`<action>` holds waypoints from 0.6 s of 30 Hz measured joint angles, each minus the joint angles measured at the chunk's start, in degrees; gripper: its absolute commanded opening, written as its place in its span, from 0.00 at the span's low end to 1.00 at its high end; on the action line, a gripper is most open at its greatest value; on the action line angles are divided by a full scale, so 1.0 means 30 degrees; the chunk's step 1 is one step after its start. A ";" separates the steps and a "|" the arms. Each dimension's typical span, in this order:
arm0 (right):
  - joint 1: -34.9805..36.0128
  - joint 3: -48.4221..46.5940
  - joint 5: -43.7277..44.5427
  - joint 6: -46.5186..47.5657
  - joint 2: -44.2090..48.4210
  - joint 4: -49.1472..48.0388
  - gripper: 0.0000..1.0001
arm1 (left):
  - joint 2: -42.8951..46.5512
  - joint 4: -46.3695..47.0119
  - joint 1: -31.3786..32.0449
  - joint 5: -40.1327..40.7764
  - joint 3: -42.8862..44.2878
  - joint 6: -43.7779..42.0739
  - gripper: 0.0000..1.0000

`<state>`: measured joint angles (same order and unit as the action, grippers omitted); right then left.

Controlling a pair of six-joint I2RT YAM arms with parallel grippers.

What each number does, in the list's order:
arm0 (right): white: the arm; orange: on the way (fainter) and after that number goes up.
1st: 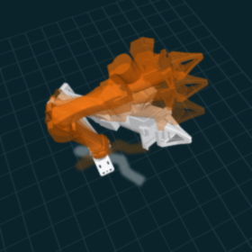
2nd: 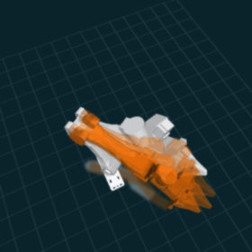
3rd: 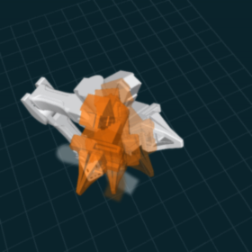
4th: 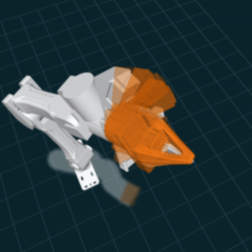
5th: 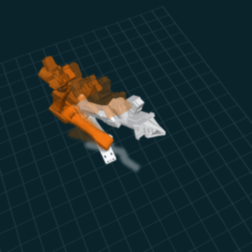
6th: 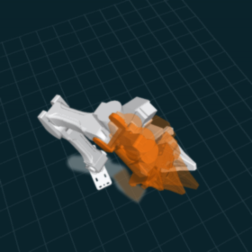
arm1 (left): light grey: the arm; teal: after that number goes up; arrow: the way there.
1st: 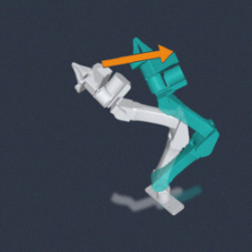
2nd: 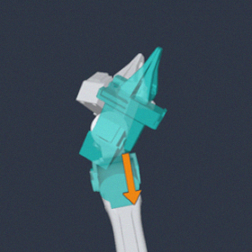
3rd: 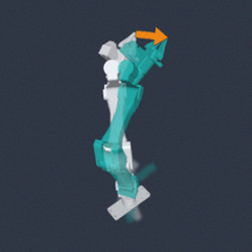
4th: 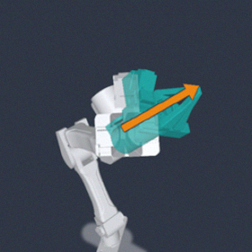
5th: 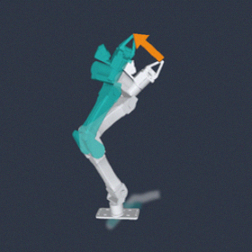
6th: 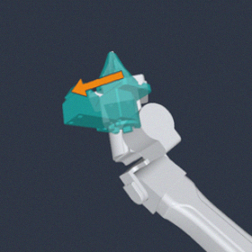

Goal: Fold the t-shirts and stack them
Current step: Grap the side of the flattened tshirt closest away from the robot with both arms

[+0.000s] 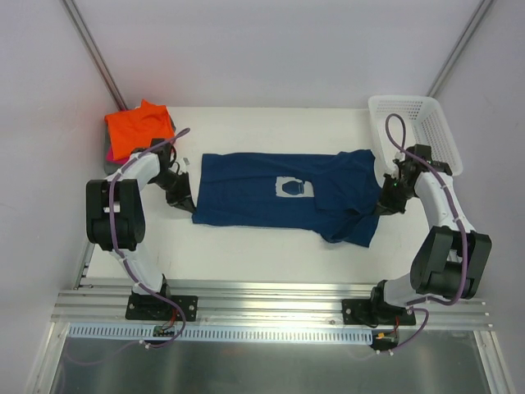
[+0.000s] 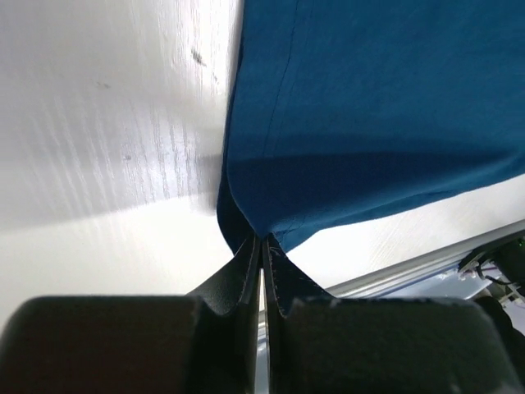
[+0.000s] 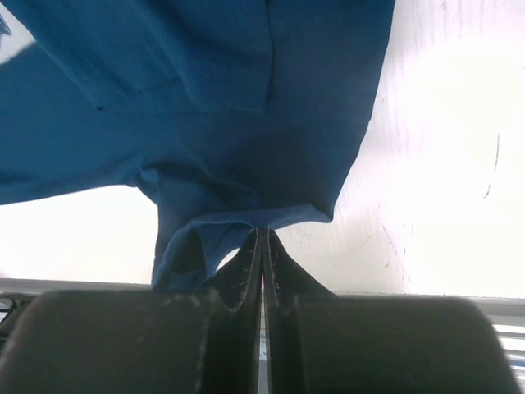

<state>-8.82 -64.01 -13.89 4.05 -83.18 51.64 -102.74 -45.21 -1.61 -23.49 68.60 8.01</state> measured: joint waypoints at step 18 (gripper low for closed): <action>-0.0248 -0.5952 -0.0153 -0.0219 -0.3402 -0.1027 0.01 | -0.1982 -0.0612 0.0233 0.0503 0.5064 -0.1413 0.00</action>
<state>-9.56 -81.87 -14.35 3.40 -93.38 48.56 -108.68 -47.05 -0.91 -21.98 83.79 3.77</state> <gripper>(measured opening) 0.010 0.008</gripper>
